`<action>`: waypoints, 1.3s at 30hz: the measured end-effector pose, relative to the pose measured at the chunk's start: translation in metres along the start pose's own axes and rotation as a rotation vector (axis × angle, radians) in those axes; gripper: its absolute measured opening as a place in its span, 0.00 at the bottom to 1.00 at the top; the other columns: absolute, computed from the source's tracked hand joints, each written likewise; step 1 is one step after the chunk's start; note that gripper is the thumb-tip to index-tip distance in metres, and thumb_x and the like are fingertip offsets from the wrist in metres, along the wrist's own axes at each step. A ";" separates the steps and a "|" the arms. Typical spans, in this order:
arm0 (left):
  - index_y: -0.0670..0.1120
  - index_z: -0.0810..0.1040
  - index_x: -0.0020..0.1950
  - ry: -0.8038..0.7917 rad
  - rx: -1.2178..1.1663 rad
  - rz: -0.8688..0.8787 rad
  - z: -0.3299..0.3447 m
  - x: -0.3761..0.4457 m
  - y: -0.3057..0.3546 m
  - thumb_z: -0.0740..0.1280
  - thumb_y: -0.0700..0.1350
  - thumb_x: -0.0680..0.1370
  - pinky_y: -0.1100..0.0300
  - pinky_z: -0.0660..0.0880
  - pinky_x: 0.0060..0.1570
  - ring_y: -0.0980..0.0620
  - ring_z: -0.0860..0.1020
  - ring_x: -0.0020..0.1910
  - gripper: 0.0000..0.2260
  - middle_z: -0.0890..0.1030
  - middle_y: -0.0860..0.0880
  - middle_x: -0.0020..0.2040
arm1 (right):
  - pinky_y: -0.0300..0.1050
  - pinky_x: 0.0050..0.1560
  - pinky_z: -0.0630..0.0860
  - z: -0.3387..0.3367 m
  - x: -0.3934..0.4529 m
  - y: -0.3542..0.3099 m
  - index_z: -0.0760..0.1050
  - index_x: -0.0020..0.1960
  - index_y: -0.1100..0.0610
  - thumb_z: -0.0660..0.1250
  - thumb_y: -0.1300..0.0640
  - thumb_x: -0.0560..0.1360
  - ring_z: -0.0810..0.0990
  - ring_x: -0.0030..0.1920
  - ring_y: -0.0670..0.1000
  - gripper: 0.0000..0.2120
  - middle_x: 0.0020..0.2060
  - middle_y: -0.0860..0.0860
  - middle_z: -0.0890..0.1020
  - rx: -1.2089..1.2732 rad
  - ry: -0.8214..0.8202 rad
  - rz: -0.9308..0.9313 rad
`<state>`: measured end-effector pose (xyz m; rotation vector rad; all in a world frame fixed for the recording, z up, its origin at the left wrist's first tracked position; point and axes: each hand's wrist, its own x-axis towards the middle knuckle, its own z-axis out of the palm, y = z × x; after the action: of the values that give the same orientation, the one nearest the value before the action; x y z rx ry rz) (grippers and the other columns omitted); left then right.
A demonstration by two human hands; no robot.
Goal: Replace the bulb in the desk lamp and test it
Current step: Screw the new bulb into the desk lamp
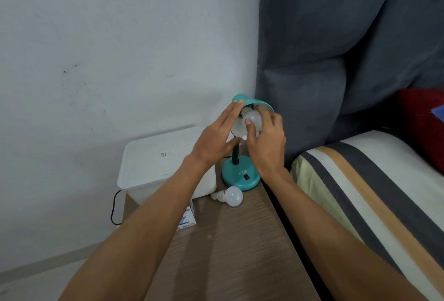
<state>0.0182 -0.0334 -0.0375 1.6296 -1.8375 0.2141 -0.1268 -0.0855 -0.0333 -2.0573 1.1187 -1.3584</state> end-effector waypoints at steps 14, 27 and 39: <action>0.44 0.57 0.83 -0.008 0.005 -0.026 -0.002 0.000 0.001 0.76 0.43 0.77 0.53 0.74 0.67 0.46 0.67 0.77 0.40 0.61 0.46 0.82 | 0.50 0.53 0.79 -0.002 0.007 -0.002 0.74 0.67 0.54 0.66 0.47 0.80 0.79 0.54 0.54 0.19 0.59 0.55 0.76 0.010 -0.007 0.032; 0.44 0.56 0.83 -0.012 0.021 -0.023 -0.003 0.000 0.001 0.76 0.43 0.76 0.54 0.73 0.68 0.46 0.66 0.78 0.41 0.61 0.46 0.82 | 0.45 0.51 0.78 -0.003 0.012 -0.001 0.75 0.65 0.58 0.64 0.44 0.80 0.82 0.53 0.55 0.21 0.54 0.57 0.82 0.024 -0.008 0.165; 0.43 0.57 0.83 -0.009 0.016 -0.027 -0.003 0.000 0.001 0.76 0.44 0.77 0.57 0.71 0.69 0.48 0.63 0.80 0.40 0.61 0.46 0.82 | 0.40 0.45 0.73 -0.002 0.013 0.002 0.80 0.57 0.58 0.63 0.40 0.79 0.84 0.48 0.54 0.22 0.46 0.54 0.85 0.073 -0.062 0.311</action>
<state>0.0185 -0.0319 -0.0351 1.6676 -1.8236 0.2104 -0.1267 -0.0975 -0.0267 -1.7726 1.2791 -1.1567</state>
